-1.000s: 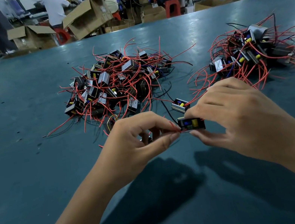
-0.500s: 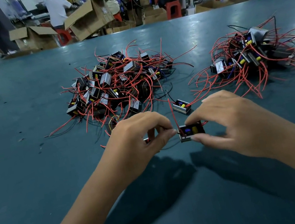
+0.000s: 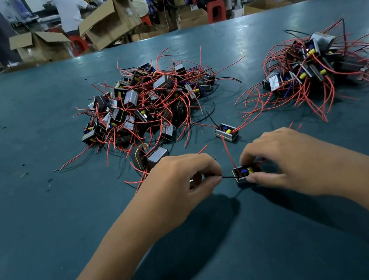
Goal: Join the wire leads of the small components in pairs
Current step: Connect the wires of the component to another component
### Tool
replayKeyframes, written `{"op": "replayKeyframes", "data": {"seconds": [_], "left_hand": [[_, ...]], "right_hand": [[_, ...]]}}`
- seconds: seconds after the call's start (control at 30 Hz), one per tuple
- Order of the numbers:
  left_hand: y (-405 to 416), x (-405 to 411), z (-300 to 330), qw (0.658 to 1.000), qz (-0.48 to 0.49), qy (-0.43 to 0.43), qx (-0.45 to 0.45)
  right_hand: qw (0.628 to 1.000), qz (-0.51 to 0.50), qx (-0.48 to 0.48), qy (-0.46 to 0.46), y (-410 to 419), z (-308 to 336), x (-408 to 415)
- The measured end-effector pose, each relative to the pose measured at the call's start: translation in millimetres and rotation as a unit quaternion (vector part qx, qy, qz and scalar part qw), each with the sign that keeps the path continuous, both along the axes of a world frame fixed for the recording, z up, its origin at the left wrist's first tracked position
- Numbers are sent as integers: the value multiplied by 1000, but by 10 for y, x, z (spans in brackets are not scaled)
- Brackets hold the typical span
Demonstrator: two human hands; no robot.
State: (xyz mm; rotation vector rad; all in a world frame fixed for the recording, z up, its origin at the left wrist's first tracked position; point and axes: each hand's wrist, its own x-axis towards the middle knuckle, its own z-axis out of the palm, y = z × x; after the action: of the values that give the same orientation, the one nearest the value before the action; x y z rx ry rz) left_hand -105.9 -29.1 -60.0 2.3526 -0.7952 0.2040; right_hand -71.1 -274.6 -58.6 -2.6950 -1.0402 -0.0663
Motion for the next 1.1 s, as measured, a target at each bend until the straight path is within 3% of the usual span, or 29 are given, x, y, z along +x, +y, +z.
{"op": "replayKeyframes", "data": {"seconds": [0.13, 0.4, 0.63, 0.73, 0.83, 0.9, 1.1], "left_hand": [[3, 0, 0, 1000, 2, 3, -3], [-2, -5, 13, 1000, -26, 13, -10], [-19, -18, -19, 991, -20, 96, -91], [-27, 2, -35, 991, -7, 91, -98], [-36, 14, -38, 991, -15, 71, -111], [-30, 28, -39, 991, -12, 65, -116], [-7, 46, -50, 992, 14, 44, -117]], "right_hand": [[991, -24, 130, 32, 102, -9, -42], [979, -75, 186, 22, 254, -133, -92], [970, -60, 237, -15, 292, -112, -151], [939, -26, 340, 38, 315, -66, -231], [892, -14, 428, 148, 372, -80, -290], [879, -16, 437, 188, 389, -111, -295], [901, -10, 389, 192, 389, -162, -261]]}}
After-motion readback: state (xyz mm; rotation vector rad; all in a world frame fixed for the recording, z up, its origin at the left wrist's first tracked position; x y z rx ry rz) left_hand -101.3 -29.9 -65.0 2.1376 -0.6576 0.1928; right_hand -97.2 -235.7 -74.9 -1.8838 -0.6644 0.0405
